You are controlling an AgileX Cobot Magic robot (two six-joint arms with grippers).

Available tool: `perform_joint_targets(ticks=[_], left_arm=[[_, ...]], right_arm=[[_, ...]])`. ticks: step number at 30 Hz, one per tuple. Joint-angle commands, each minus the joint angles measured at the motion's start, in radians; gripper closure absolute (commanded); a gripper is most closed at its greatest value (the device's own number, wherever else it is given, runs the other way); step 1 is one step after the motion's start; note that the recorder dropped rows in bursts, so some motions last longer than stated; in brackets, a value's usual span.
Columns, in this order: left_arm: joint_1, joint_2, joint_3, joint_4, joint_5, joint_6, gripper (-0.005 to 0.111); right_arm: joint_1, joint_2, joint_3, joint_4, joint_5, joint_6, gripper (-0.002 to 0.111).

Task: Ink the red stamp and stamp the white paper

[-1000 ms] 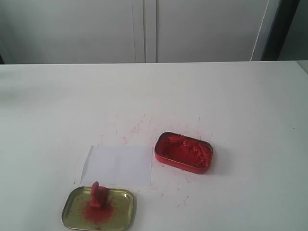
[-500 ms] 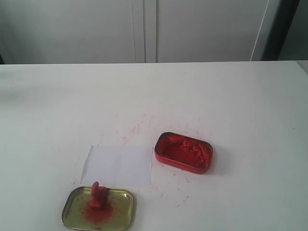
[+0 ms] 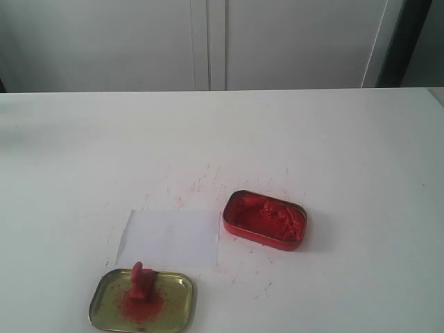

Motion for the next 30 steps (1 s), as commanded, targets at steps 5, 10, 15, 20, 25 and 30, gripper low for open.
perform_joint_targets(ticks=[5, 10, 15, 20, 25, 30], left_arm=[[0.002, 0.146, -0.156, -0.001, 0.236, 0.031, 0.107], [0.002, 0.248, -0.246, -0.001, 0.360, 0.031, 0.107], [0.002, 0.325, -0.326, -0.001, 0.476, 0.031, 0.107], [0.002, 0.396, -0.391, -0.001, 0.597, 0.031, 0.107], [0.002, 0.482, -0.438, -0.001, 0.731, 0.031, 0.107], [0.002, 0.575, -0.462, -0.001, 0.853, 0.025, 0.107]], right_arm=[[-0.002, -0.006, 0.006, 0.003, -0.014, 0.002, 0.108], [-0.002, -0.006, 0.006, 0.003, -0.014, 0.002, 0.108], [-0.002, -0.006, 0.006, 0.003, -0.014, 0.002, 0.108], [-0.002, -0.006, 0.006, 0.003, -0.014, 0.002, 0.108], [-0.002, -0.006, 0.006, 0.003, -0.014, 0.002, 0.108], [-0.002, -0.006, 0.006, 0.003, -0.014, 0.002, 0.108]])
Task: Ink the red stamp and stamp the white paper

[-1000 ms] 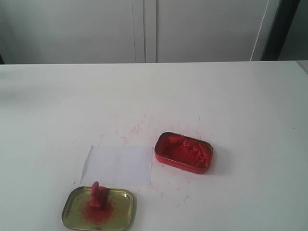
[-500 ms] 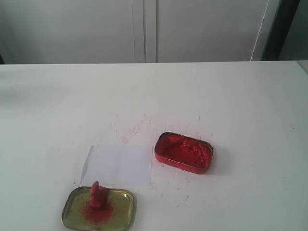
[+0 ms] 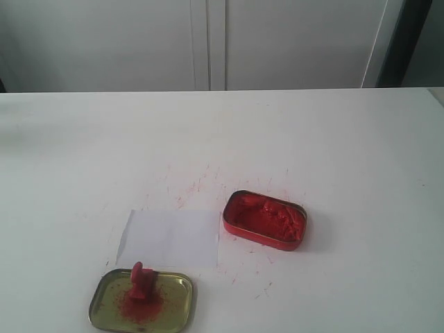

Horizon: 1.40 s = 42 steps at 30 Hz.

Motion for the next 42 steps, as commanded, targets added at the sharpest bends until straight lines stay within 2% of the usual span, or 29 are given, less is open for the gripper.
perform_joint_targets(ticks=[1, 12, 25, 34, 42], left_arm=[[0.002, 0.086, -0.020, -0.003, 0.126, -0.007, 0.107], [0.002, 0.271, -0.020, -0.018, 0.253, -0.007, 0.107], [-0.003, 0.497, -0.020, -0.041, 0.263, -0.005, 0.107], [-0.131, 0.626, -0.020, -0.041, 0.173, -0.070, 0.107], [-0.284, 0.703, -0.020, -0.037, 0.057, -0.194, 0.107]], right_arm=[[-0.002, -0.006, 0.006, 0.003, -0.014, 0.002, 0.108], [-0.002, -0.006, 0.006, 0.003, -0.014, 0.002, 0.108], [-0.002, -0.006, 0.006, 0.003, -0.014, 0.002, 0.108], [-0.002, -0.006, 0.006, 0.003, -0.014, 0.002, 0.108], [-0.002, -0.006, 0.006, 0.003, -0.014, 0.002, 0.108]])
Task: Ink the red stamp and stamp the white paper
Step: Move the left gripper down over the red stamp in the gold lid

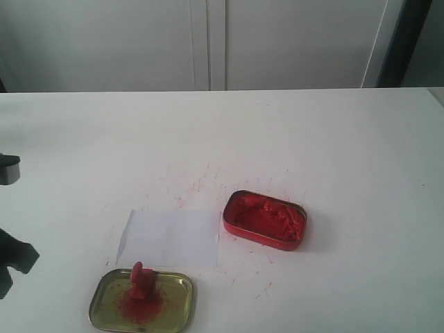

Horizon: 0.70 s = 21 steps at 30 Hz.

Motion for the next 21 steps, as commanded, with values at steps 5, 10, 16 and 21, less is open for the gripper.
perform_joint_targets(ticks=[5, 10, 16, 21], left_arm=[[-0.114, 0.047, -0.011, -0.005, -0.059, -0.099, 0.107], [-0.176, 0.092, -0.064, 0.002, -0.059, -0.137, 0.107], [-0.276, 0.144, -0.140, 0.046, -0.067, -0.215, 0.107], [-0.342, 0.199, -0.186, 0.101, -0.067, -0.296, 0.107]], right_arm=[[-0.002, -0.006, 0.006, 0.003, -0.014, 0.000, 0.108], [-0.002, -0.006, 0.006, 0.003, -0.014, 0.000, 0.108], [-0.002, -0.006, 0.006, 0.003, -0.014, 0.000, 0.108], [-0.002, -0.006, 0.006, 0.003, -0.014, 0.000, 0.108]])
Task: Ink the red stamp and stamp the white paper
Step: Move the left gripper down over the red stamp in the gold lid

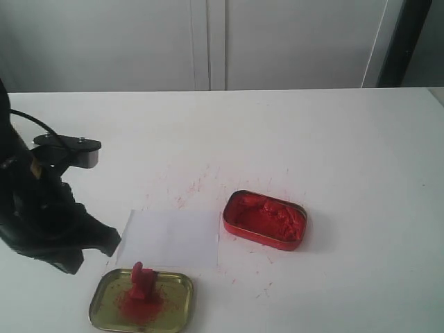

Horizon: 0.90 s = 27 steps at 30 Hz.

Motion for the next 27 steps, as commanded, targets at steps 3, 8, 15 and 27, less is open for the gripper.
perform_joint_targets(ticks=[3, 8, 15, 27], left_arm=[[-0.074, 0.072, -0.064, 0.036, 0.012, -0.091, 0.107], [-0.130, 0.132, -0.114, 0.048, -0.014, -0.153, 0.107], [-0.193, 0.188, -0.128, 0.082, -0.087, -0.249, 0.107], [-0.193, 0.234, -0.128, 0.109, -0.091, -0.271, 0.086]], right_arm=[[-0.002, -0.006, 0.006, 0.003, -0.014, 0.000, 0.108], [-0.002, -0.006, 0.006, 0.003, -0.014, 0.000, 0.108], [-0.002, -0.006, 0.006, 0.003, -0.014, 0.000, 0.108], [-0.002, -0.006, 0.006, 0.003, -0.014, 0.000, 0.108]])
